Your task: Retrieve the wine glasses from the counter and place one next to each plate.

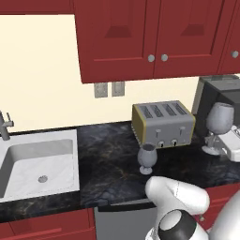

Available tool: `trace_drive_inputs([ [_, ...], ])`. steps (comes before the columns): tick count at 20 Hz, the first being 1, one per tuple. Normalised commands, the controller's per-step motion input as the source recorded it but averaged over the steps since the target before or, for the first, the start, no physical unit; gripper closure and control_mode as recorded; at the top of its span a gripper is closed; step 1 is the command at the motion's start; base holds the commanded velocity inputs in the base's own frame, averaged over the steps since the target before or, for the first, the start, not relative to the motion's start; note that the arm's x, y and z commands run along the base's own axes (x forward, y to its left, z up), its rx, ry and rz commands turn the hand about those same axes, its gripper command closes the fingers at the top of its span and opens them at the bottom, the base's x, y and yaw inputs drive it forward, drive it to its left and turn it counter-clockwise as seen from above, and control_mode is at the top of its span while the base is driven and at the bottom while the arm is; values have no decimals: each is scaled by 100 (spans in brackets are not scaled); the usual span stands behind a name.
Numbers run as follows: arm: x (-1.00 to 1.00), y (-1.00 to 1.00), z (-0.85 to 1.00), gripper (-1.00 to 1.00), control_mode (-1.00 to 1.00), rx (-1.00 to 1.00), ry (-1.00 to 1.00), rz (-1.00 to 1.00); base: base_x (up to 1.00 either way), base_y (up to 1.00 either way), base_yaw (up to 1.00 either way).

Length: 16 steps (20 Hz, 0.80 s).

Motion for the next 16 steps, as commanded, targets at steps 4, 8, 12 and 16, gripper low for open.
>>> trace_drive_inputs([
  [4,-10,95,2,100,-100,-20,-17,-2,0,0,0],
  [8,-9,15,0,100,100,-4,-4,0,-67,3,0],
  [12,0,0,0,100,100,0,0,0,-98,29,0],
  [16,0,0,0,100,100,0,0,0,-100,100,12],
])
